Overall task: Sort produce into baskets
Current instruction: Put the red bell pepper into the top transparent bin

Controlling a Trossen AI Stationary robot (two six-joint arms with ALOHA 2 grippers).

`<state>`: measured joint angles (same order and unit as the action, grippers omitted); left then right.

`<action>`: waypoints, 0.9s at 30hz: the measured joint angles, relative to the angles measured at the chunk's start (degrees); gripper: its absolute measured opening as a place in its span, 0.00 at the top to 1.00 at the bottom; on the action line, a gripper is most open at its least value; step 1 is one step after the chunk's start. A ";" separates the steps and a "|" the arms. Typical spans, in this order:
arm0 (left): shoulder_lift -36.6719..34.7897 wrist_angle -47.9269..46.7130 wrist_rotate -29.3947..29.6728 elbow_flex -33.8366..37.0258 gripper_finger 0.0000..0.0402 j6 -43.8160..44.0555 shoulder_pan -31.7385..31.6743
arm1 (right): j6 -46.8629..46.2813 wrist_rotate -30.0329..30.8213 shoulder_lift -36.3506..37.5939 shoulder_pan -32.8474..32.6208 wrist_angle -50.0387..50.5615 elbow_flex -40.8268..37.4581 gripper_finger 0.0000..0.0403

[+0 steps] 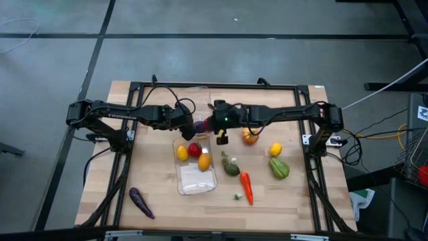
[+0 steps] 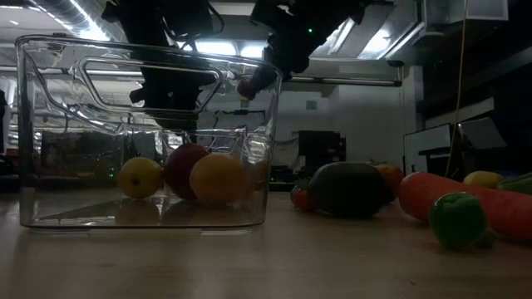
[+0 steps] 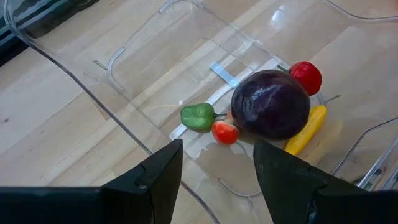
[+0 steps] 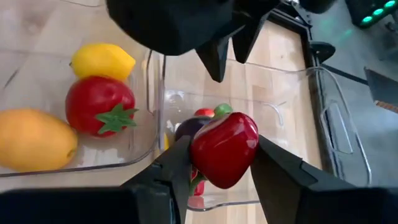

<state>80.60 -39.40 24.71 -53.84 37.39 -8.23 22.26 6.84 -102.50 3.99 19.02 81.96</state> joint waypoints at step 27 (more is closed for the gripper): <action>0.00 -0.22 0.00 0.00 0.52 0.24 -0.04 | 0.54 -0.84 -7.02 3.61 -3.48 -0.12 0.63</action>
<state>80.60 -39.61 24.71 -53.84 37.63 -8.27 22.80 6.00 -109.51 7.60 15.53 81.84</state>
